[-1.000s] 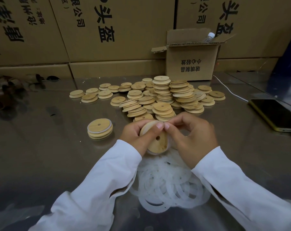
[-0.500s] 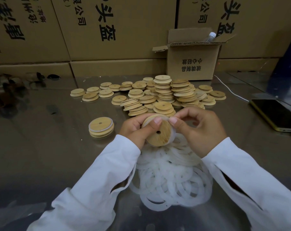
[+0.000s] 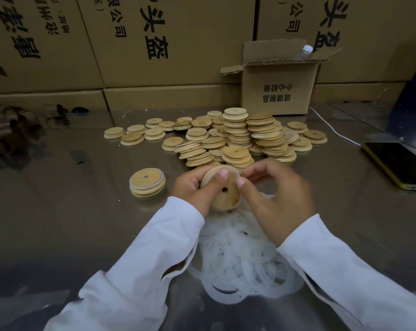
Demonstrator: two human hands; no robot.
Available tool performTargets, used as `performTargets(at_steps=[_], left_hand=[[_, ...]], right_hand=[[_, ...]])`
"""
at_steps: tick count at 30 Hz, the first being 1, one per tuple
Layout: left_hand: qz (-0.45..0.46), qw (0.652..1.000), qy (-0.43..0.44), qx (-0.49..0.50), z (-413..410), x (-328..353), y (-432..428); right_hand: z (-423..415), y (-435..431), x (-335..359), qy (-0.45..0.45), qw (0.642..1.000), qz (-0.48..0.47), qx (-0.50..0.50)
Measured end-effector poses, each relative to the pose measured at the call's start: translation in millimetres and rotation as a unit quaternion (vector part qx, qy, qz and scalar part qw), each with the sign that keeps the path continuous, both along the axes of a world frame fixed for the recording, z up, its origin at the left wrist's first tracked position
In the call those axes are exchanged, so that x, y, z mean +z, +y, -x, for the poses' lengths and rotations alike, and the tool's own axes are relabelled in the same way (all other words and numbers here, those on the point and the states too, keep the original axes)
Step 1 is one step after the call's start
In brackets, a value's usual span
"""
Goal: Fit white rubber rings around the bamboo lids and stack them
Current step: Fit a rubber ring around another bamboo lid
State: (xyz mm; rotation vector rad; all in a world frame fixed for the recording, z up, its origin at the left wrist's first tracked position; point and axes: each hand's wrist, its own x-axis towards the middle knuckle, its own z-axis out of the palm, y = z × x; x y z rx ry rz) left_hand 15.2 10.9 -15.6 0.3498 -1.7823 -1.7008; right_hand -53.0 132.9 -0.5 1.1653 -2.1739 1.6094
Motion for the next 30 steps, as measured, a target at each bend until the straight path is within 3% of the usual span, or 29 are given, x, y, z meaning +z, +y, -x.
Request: performTargets(at_steps=[5, 11, 23, 30], left_hand=[[-0.010, 1.000, 0.002, -0.006, 0.9, 0.7, -0.4], [-0.021, 1.000, -0.001, -0.015, 0.7, 2.4, -0.8], [-0.061, 0.996, 0.016, -0.059, -0.7, 2.3, -5.4], [-0.095, 0.995, 0.014, -0.011, -0.6, 3.8, -1.3]], right_hand=[[2.7, -0.4, 1.0, 0.001, 1.000, -0.024, -0.011], [13.2, 0.0, 5.8, -0.080, 0.996, -0.029, 0.024], [15.1, 4.2, 11.4, -0.064, 0.996, -0.025, 0.061], [9.4, 1.5, 3.9, -0.109, 0.991, 0.009, 0.075]])
